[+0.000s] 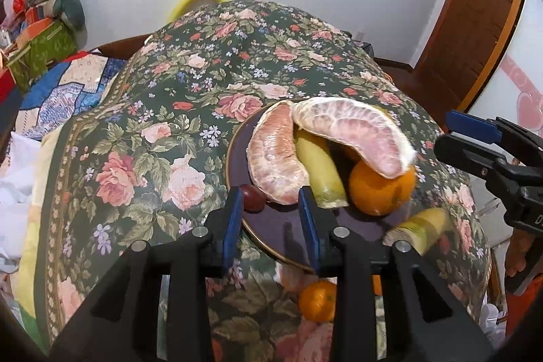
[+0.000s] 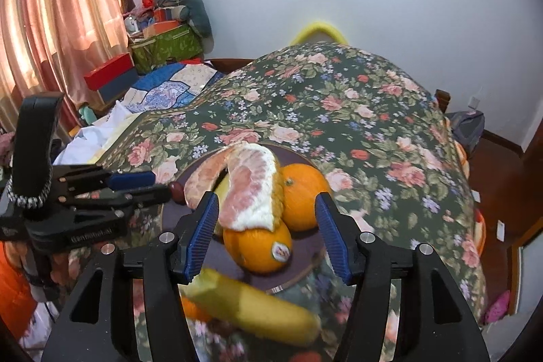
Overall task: Organize fruits
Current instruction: 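Lay the pomelo segment on the plate while the left tool drops the grape beside it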
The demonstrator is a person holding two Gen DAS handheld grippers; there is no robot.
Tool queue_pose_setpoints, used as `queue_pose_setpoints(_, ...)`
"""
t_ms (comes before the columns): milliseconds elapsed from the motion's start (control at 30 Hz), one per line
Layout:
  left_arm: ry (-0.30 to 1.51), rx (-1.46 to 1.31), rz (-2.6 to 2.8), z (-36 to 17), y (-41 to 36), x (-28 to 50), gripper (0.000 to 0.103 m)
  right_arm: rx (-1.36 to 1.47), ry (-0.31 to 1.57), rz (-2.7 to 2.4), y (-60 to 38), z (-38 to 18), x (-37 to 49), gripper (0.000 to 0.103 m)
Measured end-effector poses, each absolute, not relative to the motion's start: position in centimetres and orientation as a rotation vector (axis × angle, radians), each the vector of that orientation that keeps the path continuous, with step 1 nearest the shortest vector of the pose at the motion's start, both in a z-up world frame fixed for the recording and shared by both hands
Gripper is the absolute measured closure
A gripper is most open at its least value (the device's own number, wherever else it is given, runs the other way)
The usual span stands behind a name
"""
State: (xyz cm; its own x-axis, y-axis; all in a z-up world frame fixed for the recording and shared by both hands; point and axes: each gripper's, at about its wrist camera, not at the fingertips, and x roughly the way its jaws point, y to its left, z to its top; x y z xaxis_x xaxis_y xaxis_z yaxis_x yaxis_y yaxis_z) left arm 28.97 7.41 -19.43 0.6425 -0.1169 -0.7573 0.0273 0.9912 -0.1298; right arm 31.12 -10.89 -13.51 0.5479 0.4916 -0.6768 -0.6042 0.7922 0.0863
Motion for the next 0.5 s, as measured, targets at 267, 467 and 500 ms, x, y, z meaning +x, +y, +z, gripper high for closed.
queue_pose_setpoints(267,0.870,-0.106,-0.084,-18.6,6.0,25.9,0.059,-0.202,0.753,0.632,-13.6,-14.2,28.2,0.034)
queue_pose_setpoints(467,0.903,-0.111,-0.105,-19.1,4.7,24.5,0.059,-0.222,0.796,0.637,-14.2,-16.1,26.7,0.032)
queue_pose_setpoints(500,0.906,-0.110,-0.107,-19.2,4.5,24.3,0.059,-0.224,0.812,0.636,-14.2,-16.8,26.6,0.032)
